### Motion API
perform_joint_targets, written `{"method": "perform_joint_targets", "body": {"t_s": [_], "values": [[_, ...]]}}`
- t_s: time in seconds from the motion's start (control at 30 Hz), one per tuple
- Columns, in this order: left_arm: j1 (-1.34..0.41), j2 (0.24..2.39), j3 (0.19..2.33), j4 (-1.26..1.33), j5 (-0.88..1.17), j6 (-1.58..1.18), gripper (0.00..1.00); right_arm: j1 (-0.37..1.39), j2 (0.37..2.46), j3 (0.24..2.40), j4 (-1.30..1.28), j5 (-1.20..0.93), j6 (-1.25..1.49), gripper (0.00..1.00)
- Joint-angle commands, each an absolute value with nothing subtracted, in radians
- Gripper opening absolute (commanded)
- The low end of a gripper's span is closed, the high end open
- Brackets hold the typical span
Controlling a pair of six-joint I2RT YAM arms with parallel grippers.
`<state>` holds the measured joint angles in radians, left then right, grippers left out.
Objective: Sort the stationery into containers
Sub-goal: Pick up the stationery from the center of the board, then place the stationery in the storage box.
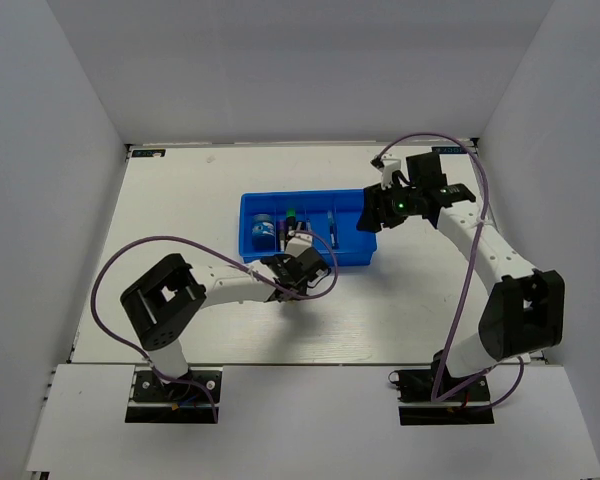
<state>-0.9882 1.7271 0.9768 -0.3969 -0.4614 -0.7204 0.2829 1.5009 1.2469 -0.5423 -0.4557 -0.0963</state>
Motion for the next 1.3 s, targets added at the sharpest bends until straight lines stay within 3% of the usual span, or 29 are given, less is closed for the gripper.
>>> {"method": "perform_joint_targets", "body": {"t_s": [0.0, 0.03, 0.1, 0.23, 0.37, 0.63, 0.77, 0.83, 0.87, 0.9, 0.97, 1.0, 1.07, 1.2, 1.27], "values": [[-1.014, 1.664, 0.985, -0.443, -0.479, -0.697, 0.07, 0.268, 1.433, 1.221, -0.523, -0.476, -0.1, 0.66], [-1.028, 1.648, 1.005, -0.455, -0.482, -0.68, 0.05, 0.261, 1.425, 1.212, -0.52, -0.471, -0.112, 0.75], [-1.037, 1.635, 1.032, -0.471, -0.483, -0.666, 0.05, 0.247, 1.385, 1.184, -0.519, -0.439, -0.121, 0.76], [-1.055, 1.597, 1.126, -0.485, -0.474, -0.614, 0.05, 0.247, 1.284, 1.118, -0.511, -0.37, -0.152, 0.71], [-1.051, 1.627, 1.238, -0.469, -0.453, -0.554, 0.05, 0.232, 1.192, 1.025, -0.486, -0.304, -0.17, 0.0], [-0.943, 1.845, 1.575, -0.379, -0.312, -0.54, 0.06, 0.225, 1.054, 0.815, -0.451, -0.144, -0.137, 0.0], [-0.897, 1.966, 1.692, -0.341, -0.23, -0.595, 0.15, 0.21, 1.011, 0.77, -0.445, -0.143, -0.132, 0.0], [-0.881, 2.039, 1.764, -0.363, -0.221, -0.606, 0.28, 0.201, 0.989, 0.762, -0.448, -0.137, -0.127, 0.0], [-0.877, 2.083, 1.784, -0.371, -0.219, -0.609, 0.31, 0.195, 0.983, 0.758, -0.446, -0.138, -0.123, 0.01], [-0.877, 2.095, 1.804, -0.373, -0.216, -0.607, 0.4, 0.192, 0.967, 0.752, -0.445, -0.141, -0.118, 0.11], [-0.87, 2.12, 1.816, -0.371, -0.201, -0.611, 0.55, 0.187, 0.95, 0.743, -0.446, -0.164, -0.114, 0.2], [-0.864, 2.125, 1.816, -0.365, -0.195, -0.614, 0.64, 0.181, 0.95, 0.744, -0.446, -0.172, -0.11, 0.32], [-0.859, 2.135, 1.821, -0.366, -0.184, -0.624, 0.74, 0.172, 0.946, 0.742, -0.451, -0.176, -0.113, 0.48], [-0.853, 2.106, 1.828, -0.371, -0.178, -0.617, 0.74, 0.158, 0.946, 0.739, -0.456, -0.201, -0.124, 0.66], [-0.856, 2.082, 1.824, -0.376, -0.17, -0.592, 0.53, 0.153, 0.939, 0.736, -0.454, -0.215, -0.129, 0.79]]}}
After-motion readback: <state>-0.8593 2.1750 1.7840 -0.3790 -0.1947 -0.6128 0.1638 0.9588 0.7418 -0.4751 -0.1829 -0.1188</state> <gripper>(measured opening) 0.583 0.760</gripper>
